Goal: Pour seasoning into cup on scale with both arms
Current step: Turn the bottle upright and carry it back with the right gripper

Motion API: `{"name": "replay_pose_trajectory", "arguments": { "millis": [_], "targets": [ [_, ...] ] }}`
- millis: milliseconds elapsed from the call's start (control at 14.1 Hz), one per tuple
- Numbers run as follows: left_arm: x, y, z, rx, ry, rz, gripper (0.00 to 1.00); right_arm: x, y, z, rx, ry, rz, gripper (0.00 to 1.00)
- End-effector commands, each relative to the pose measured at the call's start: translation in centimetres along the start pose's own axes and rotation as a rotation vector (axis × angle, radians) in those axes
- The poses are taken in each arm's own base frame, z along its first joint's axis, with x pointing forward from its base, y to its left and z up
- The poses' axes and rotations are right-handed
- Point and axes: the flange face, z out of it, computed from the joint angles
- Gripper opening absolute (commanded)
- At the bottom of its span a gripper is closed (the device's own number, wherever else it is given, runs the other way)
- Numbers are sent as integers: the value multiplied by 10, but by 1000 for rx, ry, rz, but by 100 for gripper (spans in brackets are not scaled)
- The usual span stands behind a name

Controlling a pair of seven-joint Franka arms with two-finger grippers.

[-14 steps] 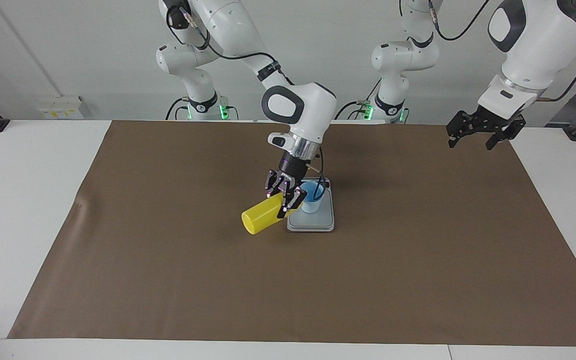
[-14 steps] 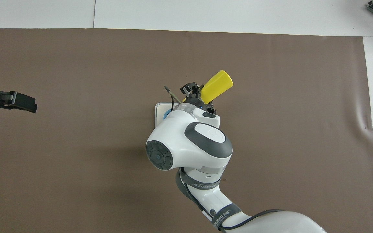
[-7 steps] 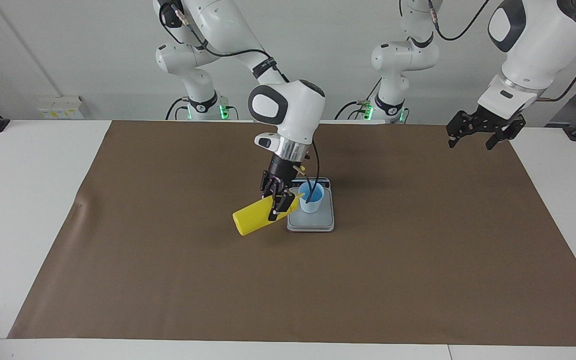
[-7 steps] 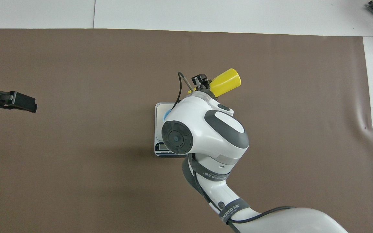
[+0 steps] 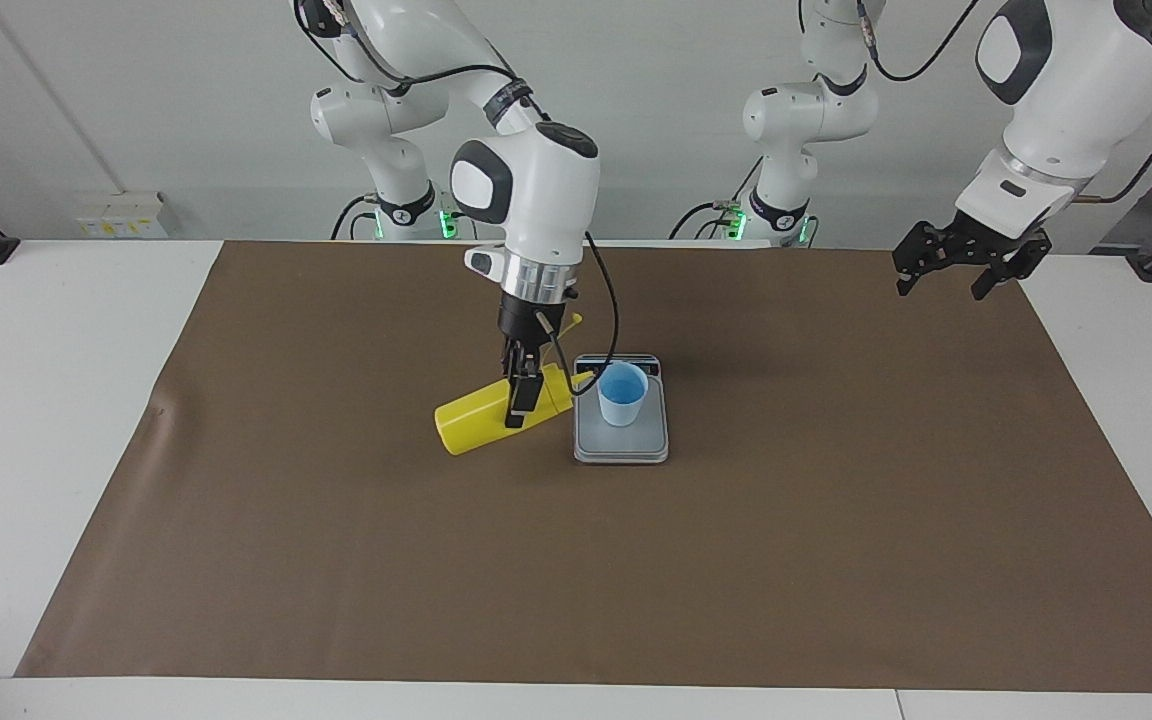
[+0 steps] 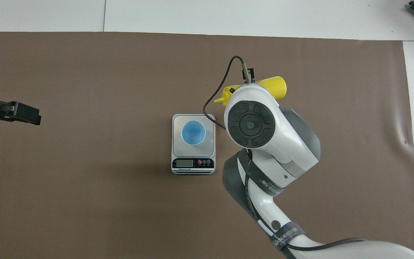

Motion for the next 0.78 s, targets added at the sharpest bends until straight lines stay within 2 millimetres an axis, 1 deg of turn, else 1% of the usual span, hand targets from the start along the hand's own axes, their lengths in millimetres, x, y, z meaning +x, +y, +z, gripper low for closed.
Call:
{"name": "replay_pose_trajectory", "arguments": {
  "millis": [0, 142, 283, 425, 567, 638, 709],
  "targets": [
    [-8, -1, -2, 5, 3, -12, 100, 30, -3, -17, -38, -63, 108, 0],
    [-8, -1, -2, 5, 3, -12, 100, 62, -9, -21, -73, -120, 188, 0],
    [-8, -1, -2, 5, 3, -12, 100, 89, -14, -23, -114, -184, 260, 0],
    [-8, -1, -2, 5, 3, -12, 100, 117, -17, -21, -160, -257, 307, 0],
    [-8, -1, -2, 5, 3, -12, 100, 153, -16, -14, -226, -328, 316, 0],
    [-8, -1, -2, 5, 3, -12, 100, 171, -14, -8, -255, -377, 316, 0],
    [-8, -1, -2, 5, 3, -12, 100, 195, -12, 0, -273, -453, 340, 0]
  ]
}}
